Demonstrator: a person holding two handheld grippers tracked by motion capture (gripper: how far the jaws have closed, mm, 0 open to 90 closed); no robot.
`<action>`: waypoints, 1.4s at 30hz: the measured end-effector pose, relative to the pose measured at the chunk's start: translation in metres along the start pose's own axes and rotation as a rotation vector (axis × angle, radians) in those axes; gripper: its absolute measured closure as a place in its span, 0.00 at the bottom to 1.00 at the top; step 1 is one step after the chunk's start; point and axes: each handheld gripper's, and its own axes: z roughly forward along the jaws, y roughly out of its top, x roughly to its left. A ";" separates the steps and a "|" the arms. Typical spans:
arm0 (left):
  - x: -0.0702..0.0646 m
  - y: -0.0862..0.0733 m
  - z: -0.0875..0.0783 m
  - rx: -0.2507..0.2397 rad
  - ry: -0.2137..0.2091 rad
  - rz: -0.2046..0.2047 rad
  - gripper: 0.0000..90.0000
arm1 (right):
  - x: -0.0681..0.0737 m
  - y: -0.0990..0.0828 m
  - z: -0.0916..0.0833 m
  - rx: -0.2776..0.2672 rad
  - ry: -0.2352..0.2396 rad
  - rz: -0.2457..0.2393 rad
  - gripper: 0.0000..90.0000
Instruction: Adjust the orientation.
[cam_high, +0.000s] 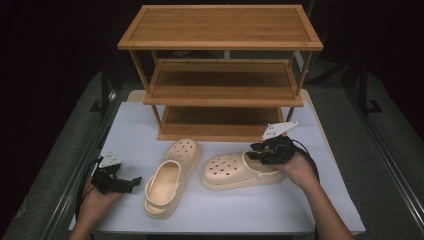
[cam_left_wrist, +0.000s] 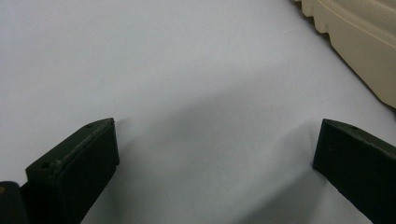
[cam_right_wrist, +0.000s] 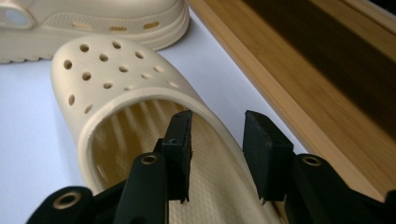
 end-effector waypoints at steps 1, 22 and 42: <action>0.000 0.000 0.000 0.000 0.000 0.000 0.00 | 0.000 0.000 0.001 0.002 0.009 -0.007 0.67; 0.000 0.000 0.000 0.000 -0.001 -0.001 0.00 | -0.005 -0.001 0.002 0.015 -0.008 -0.063 0.91; 0.000 0.000 0.000 0.000 0.000 0.000 0.00 | -0.005 -0.034 -0.041 0.042 -0.071 0.045 0.94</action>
